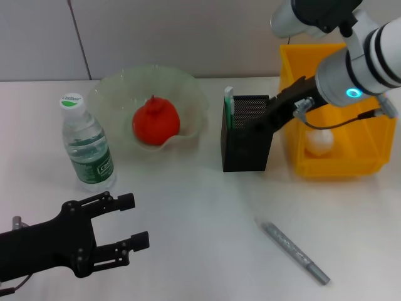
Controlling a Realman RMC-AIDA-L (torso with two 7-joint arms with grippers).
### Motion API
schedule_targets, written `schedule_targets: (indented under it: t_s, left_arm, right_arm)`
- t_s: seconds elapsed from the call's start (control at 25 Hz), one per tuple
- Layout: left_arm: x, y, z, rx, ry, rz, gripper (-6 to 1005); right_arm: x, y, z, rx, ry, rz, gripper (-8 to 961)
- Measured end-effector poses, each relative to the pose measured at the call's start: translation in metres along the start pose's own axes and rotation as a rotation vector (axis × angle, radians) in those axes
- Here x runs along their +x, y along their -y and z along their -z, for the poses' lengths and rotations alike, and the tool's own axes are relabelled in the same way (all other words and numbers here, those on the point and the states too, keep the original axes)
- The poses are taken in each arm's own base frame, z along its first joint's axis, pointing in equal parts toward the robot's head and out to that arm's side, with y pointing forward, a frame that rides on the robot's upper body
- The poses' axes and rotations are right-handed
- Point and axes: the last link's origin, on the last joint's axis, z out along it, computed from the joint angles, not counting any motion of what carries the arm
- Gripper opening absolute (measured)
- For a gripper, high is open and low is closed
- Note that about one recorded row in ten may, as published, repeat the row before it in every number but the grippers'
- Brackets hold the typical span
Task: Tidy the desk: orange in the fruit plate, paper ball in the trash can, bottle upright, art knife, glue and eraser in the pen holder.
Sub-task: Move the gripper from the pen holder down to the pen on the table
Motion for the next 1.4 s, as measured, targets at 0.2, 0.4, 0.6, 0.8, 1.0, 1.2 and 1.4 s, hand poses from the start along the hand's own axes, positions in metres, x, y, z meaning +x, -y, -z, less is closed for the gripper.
schedule_targets:
  t_s: [0.2, 0.4, 0.6, 0.8, 1.0, 1.2, 1.4]
  left_arm:
    - [0.0, -0.003, 0.0, -0.021, 0.006, -0.013, 786]
    - [0.0, -0.004, 0.001, -0.032, 0.004, -0.029, 787]
    - [-0.001, -0.008, -0.002, -0.08, 0.037, -0.042, 787]
    - [-0.003, -0.01, -0.005, -0.105, 0.055, -0.041, 787]
    - [-0.006, -0.011, -0.006, -0.102, 0.059, -0.035, 787]
    - [-0.006, -0.011, -0.006, -0.101, 0.06, -0.038, 787]
    - [-0.009, -0.009, -0.005, -0.078, 0.071, -0.043, 787]
  right_arm:
    - [0.002, -0.017, 0.023, -0.031, -0.167, -0.023, 702]
    - [0.006, -0.021, 0.023, -0.036, -0.263, -0.04, 702]
    - [0.019, -0.027, 0.001, -0.077, -0.403, -0.055, 703]
    - [0.028, -0.031, -0.019, -0.085, -0.446, -0.053, 703]
    - [0.038, -0.039, -0.036, -0.12, -0.468, -0.064, 703]
    - [0.043, -0.045, -0.049, -0.137, -0.481, -0.06, 702]
    - [0.045, -0.047, -0.056, -0.13, -0.487, -0.056, 676]
